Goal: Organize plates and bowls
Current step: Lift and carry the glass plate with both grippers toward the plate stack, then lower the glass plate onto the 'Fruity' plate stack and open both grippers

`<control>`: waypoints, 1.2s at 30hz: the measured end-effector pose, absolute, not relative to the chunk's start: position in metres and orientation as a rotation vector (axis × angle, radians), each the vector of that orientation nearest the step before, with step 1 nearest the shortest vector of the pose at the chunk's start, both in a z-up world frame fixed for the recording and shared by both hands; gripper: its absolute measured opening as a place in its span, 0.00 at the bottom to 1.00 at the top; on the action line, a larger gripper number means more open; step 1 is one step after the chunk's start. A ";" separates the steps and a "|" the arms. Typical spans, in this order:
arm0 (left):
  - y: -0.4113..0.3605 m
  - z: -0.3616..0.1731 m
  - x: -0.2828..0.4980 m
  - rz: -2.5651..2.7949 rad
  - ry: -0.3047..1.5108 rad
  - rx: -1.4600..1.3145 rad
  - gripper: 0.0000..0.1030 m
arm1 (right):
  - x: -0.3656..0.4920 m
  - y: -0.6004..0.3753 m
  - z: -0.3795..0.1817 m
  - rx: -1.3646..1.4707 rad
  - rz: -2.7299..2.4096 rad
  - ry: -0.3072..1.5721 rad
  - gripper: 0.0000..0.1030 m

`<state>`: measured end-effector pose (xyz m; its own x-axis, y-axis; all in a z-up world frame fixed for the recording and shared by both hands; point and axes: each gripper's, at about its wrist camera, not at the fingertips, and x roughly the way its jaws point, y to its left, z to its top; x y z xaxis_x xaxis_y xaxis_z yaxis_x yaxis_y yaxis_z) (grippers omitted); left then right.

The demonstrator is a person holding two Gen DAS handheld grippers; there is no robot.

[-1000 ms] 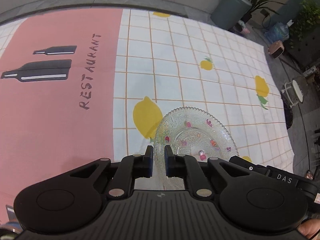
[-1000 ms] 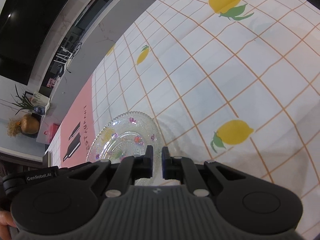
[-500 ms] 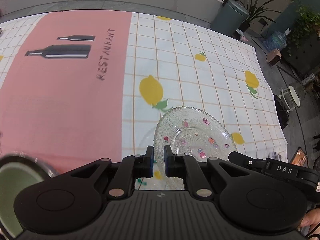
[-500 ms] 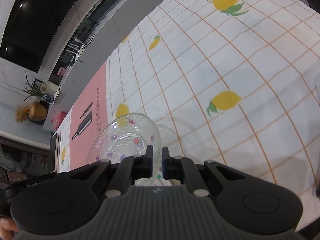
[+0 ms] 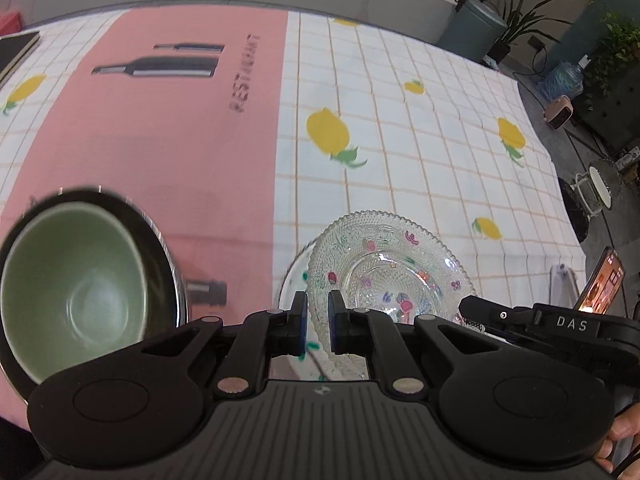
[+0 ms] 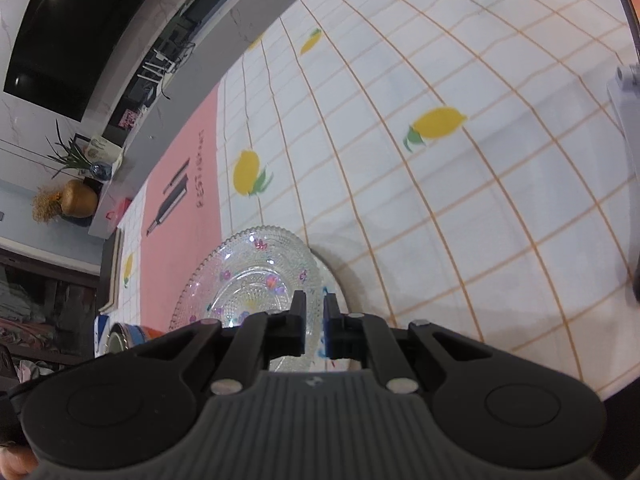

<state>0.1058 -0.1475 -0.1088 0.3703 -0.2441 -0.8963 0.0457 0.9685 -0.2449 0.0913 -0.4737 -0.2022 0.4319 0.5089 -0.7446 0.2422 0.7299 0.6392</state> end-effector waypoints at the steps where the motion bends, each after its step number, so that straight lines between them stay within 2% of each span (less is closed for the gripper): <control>1: -0.146 -0.111 0.104 -0.185 1.182 -0.194 0.10 | 0.090 -0.473 -0.203 0.769 0.189 1.146 0.06; 27: -0.153 -0.139 0.090 -0.139 1.171 -0.091 0.11 | 0.092 -0.442 -0.196 0.528 0.149 1.131 0.07; 29: -0.153 -0.140 0.090 -0.143 1.171 -0.096 0.11 | 0.091 -0.441 -0.194 0.511 0.148 1.124 0.10; 32: -0.154 -0.138 0.089 -0.149 1.156 -0.096 0.11 | 0.089 -0.438 -0.194 0.488 0.147 1.123 0.22; 35: -0.156 -0.136 0.084 -0.153 1.156 -0.081 0.14 | 0.085 -0.438 -0.193 0.497 0.141 1.111 0.23; 36: -0.156 -0.135 0.082 -0.157 1.157 -0.077 0.18 | 0.083 -0.439 -0.192 0.500 0.135 1.109 0.23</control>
